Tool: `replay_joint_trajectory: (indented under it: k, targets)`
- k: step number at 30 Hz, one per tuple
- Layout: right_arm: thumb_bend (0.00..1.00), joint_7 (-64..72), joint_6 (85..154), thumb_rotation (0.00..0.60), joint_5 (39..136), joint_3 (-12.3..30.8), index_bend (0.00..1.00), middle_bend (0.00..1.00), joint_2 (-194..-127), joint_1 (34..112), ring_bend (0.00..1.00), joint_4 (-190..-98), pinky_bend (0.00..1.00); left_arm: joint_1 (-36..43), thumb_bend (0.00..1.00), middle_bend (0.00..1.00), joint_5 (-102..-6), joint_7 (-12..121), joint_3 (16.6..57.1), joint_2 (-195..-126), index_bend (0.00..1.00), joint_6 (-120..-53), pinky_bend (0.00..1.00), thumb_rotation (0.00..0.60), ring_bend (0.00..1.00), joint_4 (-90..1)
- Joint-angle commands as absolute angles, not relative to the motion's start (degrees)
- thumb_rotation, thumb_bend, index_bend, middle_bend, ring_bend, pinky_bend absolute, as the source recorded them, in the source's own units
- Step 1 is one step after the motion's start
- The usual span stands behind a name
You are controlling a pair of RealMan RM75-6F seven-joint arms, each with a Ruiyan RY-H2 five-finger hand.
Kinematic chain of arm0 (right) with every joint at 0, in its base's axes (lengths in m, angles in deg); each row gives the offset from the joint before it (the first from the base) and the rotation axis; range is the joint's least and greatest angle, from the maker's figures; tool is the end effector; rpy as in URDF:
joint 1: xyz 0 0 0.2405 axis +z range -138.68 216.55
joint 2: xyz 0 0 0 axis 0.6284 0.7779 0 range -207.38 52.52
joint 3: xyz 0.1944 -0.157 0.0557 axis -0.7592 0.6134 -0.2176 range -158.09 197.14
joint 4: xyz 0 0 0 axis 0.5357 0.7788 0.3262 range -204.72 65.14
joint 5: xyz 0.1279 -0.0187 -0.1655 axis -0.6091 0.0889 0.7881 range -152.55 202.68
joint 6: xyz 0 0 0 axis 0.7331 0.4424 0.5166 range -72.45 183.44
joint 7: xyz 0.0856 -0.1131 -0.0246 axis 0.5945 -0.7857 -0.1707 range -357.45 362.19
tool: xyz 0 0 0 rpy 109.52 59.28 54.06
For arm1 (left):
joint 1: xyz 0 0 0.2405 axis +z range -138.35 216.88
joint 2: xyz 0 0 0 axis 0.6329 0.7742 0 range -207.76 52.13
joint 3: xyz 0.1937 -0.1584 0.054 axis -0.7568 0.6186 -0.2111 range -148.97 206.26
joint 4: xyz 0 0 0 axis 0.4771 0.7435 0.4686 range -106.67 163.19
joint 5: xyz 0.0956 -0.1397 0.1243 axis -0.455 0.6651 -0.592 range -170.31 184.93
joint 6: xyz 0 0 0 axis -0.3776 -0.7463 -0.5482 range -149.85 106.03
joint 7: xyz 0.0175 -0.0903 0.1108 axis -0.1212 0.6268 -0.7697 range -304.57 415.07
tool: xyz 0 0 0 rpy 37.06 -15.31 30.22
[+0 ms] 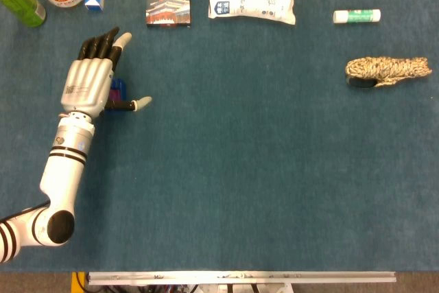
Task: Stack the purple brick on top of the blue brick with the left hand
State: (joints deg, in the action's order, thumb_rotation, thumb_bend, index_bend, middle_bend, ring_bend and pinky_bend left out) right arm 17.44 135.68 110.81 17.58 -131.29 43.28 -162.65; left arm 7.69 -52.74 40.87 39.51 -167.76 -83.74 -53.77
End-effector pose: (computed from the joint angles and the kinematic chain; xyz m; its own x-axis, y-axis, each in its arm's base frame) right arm -0.3290 -0.1748 0.2052 0.3054 -0.0901 0.9480 -0.9504 0.0335 0.3093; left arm -0.2218 0.3220 -0.0001 0.2745 0.2435 0.9302 0.9616 -0.0750 -0.2641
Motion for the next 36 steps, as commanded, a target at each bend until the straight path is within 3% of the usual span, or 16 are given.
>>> replay_joint_trajectory:
  k: [1,36]
  targets:
    - [0.48,17.51,135.77,0.6,110.83,17.58,0.24,0.27,-131.28,43.23,0.08,-162.63,0.21,7.79,0.0,0.0,-53.35,41.24,39.19,-168.56,0.01,-84.05,0.0,0.428,0.0,-52.72]
    - [0.48,17.98,137.73,0.6,111.82,17.85,0.24,0.27,-130.5,42.18,0.08,-163.3,0.21,8.4,0.0,0.0,-58.08,40.09,36.8,-176.54,0.0,-84.37,0.0,0.425,0.0,-40.57]
